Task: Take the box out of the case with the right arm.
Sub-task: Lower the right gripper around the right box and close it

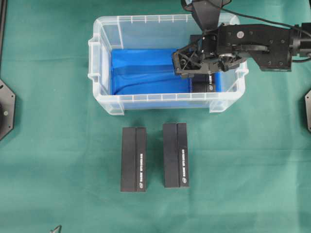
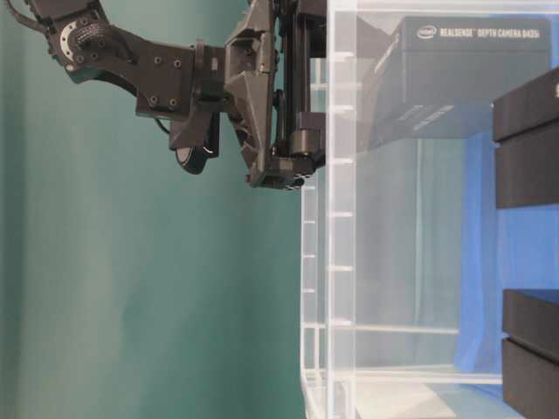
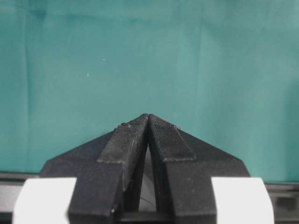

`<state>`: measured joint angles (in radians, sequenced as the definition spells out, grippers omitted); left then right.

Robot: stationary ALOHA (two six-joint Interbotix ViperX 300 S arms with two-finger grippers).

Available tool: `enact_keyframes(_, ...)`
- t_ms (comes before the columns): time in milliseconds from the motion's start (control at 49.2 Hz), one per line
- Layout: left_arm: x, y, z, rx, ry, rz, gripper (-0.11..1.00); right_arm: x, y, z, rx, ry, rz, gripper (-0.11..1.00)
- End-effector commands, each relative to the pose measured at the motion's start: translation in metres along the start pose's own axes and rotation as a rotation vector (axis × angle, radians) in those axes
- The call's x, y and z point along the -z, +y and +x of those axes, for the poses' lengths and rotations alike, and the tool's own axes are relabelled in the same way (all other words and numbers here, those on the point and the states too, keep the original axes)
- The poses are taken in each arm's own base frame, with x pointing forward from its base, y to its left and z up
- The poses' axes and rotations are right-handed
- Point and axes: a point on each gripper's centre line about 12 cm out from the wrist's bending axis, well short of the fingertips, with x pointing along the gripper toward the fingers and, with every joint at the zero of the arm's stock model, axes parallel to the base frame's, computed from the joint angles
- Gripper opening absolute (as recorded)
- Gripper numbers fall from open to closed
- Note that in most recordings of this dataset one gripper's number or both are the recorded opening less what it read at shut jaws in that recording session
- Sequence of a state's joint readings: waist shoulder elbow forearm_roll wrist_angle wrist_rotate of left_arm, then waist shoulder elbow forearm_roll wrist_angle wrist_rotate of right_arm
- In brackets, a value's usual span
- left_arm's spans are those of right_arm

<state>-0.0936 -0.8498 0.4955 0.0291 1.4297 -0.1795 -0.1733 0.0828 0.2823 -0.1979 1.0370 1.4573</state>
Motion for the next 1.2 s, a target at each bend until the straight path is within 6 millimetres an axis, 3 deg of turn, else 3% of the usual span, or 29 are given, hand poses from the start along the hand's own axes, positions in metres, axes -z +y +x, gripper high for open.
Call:
enact_keyframes(0,-0.003,-0.001,-0.002,0.002,-0.012,0.001,0.02,0.0,-0.001,0.001,-0.008,0.012,0.015,0.88)
enact_keyframes(467,-0.003,-0.001,-0.002,0.001,-0.011,0.0,0.02,0.006,-0.001,0.0,-0.004,0.055,0.042,0.86)
enact_keyframes(528,-0.003,-0.001,-0.002,0.002,-0.012,0.001,0.02,0.006,-0.001,0.0,0.003,0.064,0.048,0.81)
enact_keyframes(610,-0.003,-0.001,-0.002,0.002,-0.012,0.001,0.02,0.007,-0.002,-0.002,0.021,0.07,0.059,0.66)
enact_keyframes(1178,-0.002,-0.001,-0.003,0.003,-0.015,0.003,0.02,0.001,0.004,-0.019,-0.004,0.055,0.068,0.66)
